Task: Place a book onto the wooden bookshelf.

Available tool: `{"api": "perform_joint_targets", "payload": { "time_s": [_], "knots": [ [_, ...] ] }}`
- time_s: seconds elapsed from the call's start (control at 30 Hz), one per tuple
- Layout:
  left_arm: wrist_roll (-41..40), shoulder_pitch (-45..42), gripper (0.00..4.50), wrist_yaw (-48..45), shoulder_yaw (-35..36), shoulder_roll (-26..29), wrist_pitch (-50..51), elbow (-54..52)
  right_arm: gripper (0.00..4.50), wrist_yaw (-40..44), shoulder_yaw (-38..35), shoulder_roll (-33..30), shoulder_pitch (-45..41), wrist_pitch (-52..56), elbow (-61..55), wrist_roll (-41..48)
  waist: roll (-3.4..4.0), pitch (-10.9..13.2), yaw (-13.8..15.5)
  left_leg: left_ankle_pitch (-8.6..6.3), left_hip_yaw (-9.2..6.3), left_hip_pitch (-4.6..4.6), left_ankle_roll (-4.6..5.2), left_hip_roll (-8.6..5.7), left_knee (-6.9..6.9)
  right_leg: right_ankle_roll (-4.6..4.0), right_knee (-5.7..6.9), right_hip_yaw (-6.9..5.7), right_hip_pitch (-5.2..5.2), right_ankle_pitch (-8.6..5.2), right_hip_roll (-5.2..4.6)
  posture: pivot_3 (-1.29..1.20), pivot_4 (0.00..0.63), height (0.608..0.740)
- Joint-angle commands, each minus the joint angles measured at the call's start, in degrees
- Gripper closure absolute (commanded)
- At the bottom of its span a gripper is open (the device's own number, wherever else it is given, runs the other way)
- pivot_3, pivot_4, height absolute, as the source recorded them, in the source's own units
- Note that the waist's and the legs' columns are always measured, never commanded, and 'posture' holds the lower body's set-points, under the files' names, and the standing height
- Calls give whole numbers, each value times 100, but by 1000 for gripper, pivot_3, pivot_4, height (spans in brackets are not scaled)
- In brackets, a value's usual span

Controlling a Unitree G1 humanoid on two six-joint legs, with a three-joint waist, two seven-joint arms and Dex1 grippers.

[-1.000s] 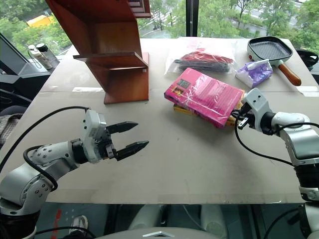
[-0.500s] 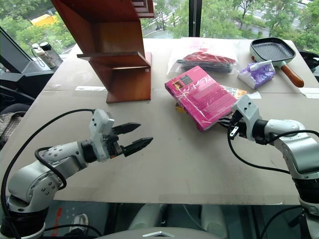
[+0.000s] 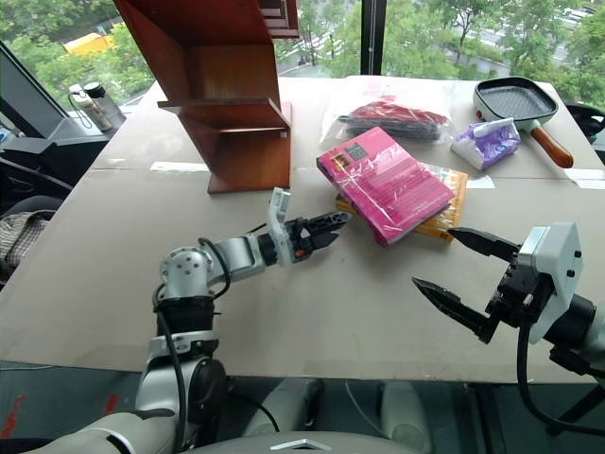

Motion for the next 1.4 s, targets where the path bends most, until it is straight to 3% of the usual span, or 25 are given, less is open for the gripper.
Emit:
{"api": "perform_joint_targets", "payload": {
  "time_s": [0.03,0.23,0.5,0.6,0.83,0.9,0.97,1.17,1.3,1.4],
  "knots": [
    [88,-503,0,-63,212,-289,-380,779,27,-185,-217,152,386,-484,-458,-83,-2,-1,12,2,2,-1,-3,0,0,0,-1,0,0,0,0,0,150,740],
    [562,-956,0,-285,271,-727,-1110,1724,27,-279,-544,391,1157,-1091,-552,-265,-4,-1,19,13,7,-6,-23,-7,-3,1,-8,3,-4,0,-7,0,150,740],
    [1034,-967,0,-635,203,-1041,-1639,2025,27,-14,-1109,805,2252,-1786,-373,-517,-4,-1,26,12,9,-7,-22,-7,-5,3,-9,2,-3,-1,-8,0,150,740],
    [1053,-947,741,-670,288,-1108,-1665,2060,0,86,-1239,842,2474,-2007,-209,-568,-4,-1,26,11,10,-6,-20,-7,-5,4,-9,2,-3,-2,-9,0,150,740],
    [1012,-808,4053,-785,394,-1048,-1438,1924,0,77,-1021,751,2589,-2208,-165,-663,-4,-1,24,1,7,-6,-3,-7,-5,5,-8,1,-3,-2,-9,0,150,740],
    [966,-692,4477,-834,390,-992,-1245,1727,0,65,-938,703,2562,-2214,-157,-672,-4,-1,20,2,2,-5,-3,-7,-5,5,-8,2,-3,-2,-9,0,150,740],
    [827,-543,4477,-830,418,-908,-943,1373,0,62,-869,647,2536,-2214,-150,-681,-3,-2,-1,8,-2,-3,-15,-6,-6,5,-8,6,-3,-2,-9,0,150,740],
    [336,-34,4477,-894,396,-319,-206,-521,0,-173,-701,373,2204,-2130,-256,-403,-4,1,-60,12,-8,-4,-22,2,-9,4,-7,10,-9,-2,-7,0,150,740],
    [712,128,4477,-1695,-429,750,-494,-2317,0,-565,-495,47,1592,-1970,-230,46,-10,6,-90,13,-8,-7,-24,12,-10,2,-7,11,-11,-1,-4,0,150,740],
    [1517,13,4477,-2529,-1303,1780,-1279,-3213,0,-863,-330,-212,1091,-1839,-141,446,-7,4,-35,14,-5,-8,-26,9,-10,1,-12,10,-9,0,-6,0,150,740]
  ]
}}
